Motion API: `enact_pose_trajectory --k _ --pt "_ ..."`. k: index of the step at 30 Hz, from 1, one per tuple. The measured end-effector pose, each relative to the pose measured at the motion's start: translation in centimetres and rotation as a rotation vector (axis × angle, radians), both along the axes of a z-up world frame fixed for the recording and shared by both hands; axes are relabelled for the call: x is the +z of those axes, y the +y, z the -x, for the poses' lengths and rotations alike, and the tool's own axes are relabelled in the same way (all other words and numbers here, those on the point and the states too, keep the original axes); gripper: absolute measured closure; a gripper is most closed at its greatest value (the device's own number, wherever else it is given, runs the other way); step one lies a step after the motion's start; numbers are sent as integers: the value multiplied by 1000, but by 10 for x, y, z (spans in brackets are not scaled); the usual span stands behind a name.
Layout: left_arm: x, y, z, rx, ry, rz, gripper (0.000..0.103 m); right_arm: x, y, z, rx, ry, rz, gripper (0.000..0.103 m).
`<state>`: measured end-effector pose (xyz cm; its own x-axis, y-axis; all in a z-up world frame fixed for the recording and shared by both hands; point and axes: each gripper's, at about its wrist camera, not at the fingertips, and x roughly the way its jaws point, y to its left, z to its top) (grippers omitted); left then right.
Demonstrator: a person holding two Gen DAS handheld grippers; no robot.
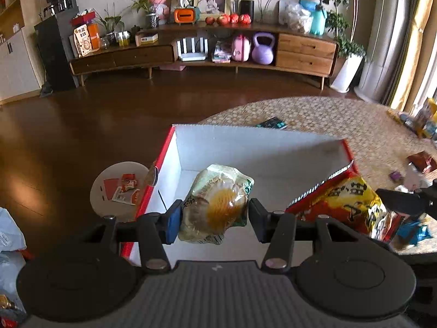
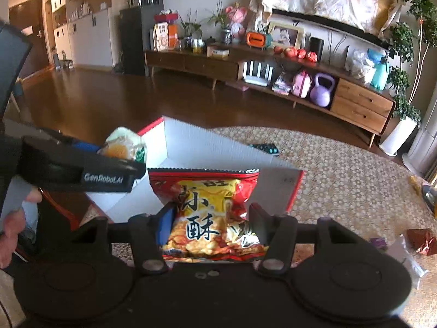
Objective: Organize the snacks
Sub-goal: 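Carry both packets to the red box and open both grippers inside it, then withdraw both tools from the box back toward the snack pile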
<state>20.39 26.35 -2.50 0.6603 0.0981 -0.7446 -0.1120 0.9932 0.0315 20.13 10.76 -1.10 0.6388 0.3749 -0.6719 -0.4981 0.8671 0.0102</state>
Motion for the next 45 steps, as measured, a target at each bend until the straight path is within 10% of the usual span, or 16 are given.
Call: enact_pose_trajectory --k 23,45 --pt "-73 0 -56 -83 219 -44 51 -73 46 -42 10 93 152 46" --pt "-48 -4 -30 -84 148 -78 29 -46 22 -22 0 75 93 21"
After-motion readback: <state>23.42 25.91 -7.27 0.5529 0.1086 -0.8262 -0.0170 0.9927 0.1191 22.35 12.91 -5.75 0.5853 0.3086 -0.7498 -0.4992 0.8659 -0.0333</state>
